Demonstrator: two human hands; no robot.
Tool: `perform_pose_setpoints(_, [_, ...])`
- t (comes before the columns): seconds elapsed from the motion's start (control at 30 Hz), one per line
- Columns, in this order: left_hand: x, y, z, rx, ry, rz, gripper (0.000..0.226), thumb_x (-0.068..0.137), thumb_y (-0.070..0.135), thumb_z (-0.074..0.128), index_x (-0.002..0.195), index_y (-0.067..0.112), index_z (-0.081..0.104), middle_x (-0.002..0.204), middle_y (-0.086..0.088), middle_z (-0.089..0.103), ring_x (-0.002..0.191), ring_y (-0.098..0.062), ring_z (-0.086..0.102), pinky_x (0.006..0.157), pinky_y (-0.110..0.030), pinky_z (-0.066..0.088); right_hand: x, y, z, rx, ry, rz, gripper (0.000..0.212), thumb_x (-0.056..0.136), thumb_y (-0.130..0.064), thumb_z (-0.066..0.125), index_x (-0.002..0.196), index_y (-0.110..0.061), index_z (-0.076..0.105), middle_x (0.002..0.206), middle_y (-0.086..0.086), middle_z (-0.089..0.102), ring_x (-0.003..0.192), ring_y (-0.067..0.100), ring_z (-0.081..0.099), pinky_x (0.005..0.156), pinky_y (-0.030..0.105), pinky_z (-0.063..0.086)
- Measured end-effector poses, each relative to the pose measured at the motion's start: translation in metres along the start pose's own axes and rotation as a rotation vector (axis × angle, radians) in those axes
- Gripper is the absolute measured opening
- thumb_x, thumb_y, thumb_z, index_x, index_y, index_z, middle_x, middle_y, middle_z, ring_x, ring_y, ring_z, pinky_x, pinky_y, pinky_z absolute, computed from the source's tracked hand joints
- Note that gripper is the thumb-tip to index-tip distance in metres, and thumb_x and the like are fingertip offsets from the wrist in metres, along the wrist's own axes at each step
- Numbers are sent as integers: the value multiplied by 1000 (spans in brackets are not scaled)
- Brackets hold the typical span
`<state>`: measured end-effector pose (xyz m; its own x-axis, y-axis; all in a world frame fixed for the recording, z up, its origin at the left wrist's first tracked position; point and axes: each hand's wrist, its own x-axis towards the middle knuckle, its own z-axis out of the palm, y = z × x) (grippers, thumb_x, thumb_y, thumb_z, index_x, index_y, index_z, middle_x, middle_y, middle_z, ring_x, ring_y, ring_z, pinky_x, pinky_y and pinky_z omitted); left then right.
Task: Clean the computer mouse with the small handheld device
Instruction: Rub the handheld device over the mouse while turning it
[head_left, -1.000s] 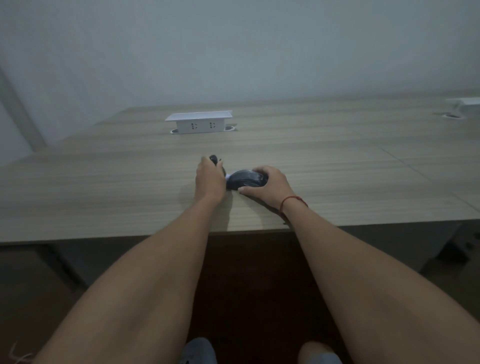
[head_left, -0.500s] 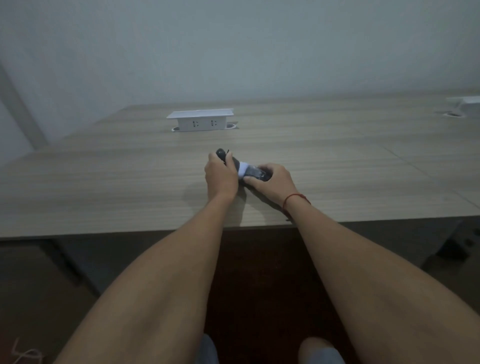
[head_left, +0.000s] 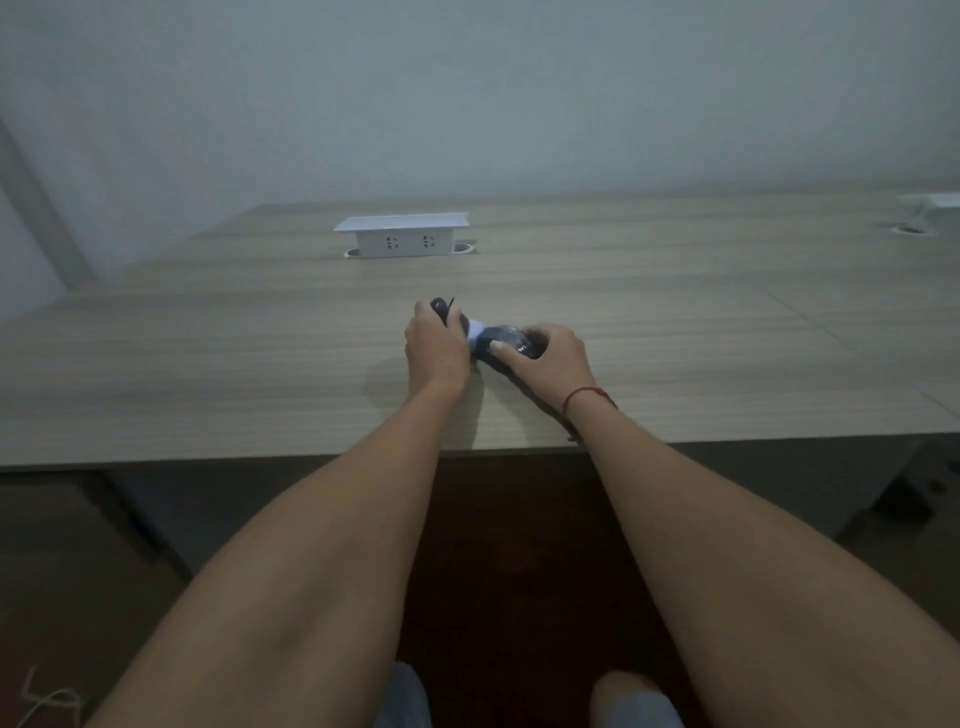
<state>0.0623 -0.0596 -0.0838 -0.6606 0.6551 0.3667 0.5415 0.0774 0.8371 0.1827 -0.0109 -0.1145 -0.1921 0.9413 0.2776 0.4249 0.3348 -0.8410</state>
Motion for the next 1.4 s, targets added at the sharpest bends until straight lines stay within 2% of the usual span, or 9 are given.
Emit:
perform_pose_setpoints(0.13, [1,-9,1,65,-27,-33,27,99,25,46,109,1,52,114,-18,56,101,-32,57,84,-39,47,3,-1,2,13,19,33,51,80,-59,62,108,-17,67,100,-1,69,91,18,66,82,43,58])
perform_pose_setpoints(0.27, [-1,-9,0,12,-44,-45,32,99,29,46,109,-1,53,113,-19,58,101,-33,58,88,-41,50,4,-4,6,-30,-4,36,42,83,-57,58,88,-17,69,85,3,70,78,21,68,73,45,60])
perform_pose_setpoints(0.5, [0,-17,-13,-69,-174,21,35,94,35,54,92,1,63,87,-11,65,79,-24,63,62,-30,49,5,-10,8,-107,46,74,43,87,-54,51,84,-14,67,81,7,68,77,27,65,70,35,53])
perform_pose_setpoints(0.6, [1,-24,-13,-159,-216,-60,36,87,42,58,87,6,66,86,-15,71,79,-29,71,73,-46,60,4,-10,9,-105,56,91,47,84,-57,48,88,-15,68,87,9,70,82,30,65,77,42,55])
perform_pose_setpoints(0.83, [-7,-8,6,-161,79,-230,35,96,29,54,110,-2,59,114,-18,64,104,-31,62,86,-34,49,1,-8,9,-94,73,80,48,84,-57,53,88,-12,70,89,10,71,85,31,66,78,43,56])
perform_pose_setpoints(1.03, [-7,-7,10,-175,24,-185,37,96,33,53,107,-1,60,107,-16,65,98,-29,64,87,-38,54,6,-5,11,-114,95,112,50,84,-60,49,93,-15,69,91,6,70,84,28,65,78,39,54])
perform_pose_setpoints(1.13, [-4,-17,10,-219,-25,-170,40,90,41,55,101,3,64,98,-12,69,88,-28,69,79,-40,59,11,-4,10,-159,125,134,47,90,-52,49,104,-12,68,100,11,67,94,32,63,75,31,43])
perform_pose_setpoints(1.27, [-4,-22,9,-302,-74,-169,40,90,39,57,101,2,66,93,-10,71,82,-23,71,51,-22,57,13,-3,10,-173,144,138,46,93,-49,49,111,-10,65,114,16,66,104,36,61,82,34,43])
perform_pose_setpoints(1.4, [-3,-15,14,-195,33,-129,38,93,35,55,106,0,62,106,-14,67,93,-25,65,82,-36,56,12,-2,11,-158,149,128,47,90,-52,49,108,-12,66,108,13,68,101,34,63,87,38,50])
